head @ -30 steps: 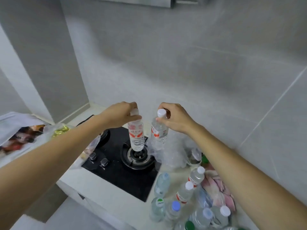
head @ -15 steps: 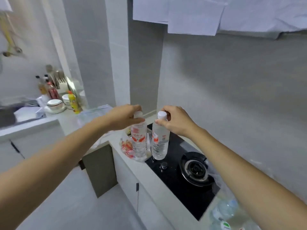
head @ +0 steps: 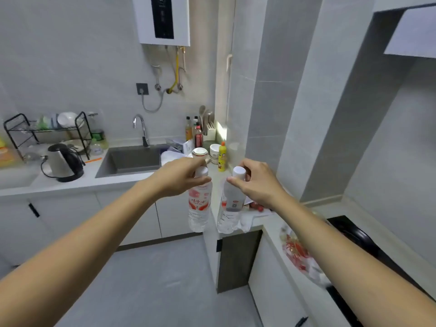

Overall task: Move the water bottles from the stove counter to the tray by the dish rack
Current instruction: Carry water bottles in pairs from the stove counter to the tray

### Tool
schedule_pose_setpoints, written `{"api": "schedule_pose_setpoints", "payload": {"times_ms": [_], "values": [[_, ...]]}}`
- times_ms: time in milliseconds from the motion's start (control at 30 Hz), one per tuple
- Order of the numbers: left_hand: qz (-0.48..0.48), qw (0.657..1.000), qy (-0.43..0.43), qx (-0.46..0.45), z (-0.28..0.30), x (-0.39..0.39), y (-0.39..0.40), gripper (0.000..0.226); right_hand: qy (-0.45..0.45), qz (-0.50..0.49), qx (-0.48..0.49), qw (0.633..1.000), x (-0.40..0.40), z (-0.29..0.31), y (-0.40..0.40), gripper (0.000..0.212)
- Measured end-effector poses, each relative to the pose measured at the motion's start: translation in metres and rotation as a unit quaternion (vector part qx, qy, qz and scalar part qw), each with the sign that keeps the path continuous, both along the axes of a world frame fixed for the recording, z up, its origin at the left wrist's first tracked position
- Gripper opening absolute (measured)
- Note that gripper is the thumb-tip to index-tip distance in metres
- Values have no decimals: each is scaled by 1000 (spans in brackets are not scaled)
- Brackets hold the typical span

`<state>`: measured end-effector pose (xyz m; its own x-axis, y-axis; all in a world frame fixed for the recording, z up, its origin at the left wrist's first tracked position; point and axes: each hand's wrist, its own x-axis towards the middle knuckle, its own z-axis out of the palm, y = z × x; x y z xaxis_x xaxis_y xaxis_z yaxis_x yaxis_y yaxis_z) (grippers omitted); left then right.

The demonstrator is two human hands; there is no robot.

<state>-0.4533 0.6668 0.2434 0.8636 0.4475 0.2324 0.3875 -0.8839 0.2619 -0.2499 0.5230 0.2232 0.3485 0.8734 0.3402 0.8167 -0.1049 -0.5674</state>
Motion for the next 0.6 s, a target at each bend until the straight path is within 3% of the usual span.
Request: {"api": "schedule_pose_setpoints", "payload": {"times_ms": [333,600], "values": [[188,979,-7,-79,-21,-111,167,27,-48,196,-7,979,-80,-29,259,29],[357,927,-30,-114,-15,-199,255,24,-58,334,-2,941,-166,-33,426,36]]}}
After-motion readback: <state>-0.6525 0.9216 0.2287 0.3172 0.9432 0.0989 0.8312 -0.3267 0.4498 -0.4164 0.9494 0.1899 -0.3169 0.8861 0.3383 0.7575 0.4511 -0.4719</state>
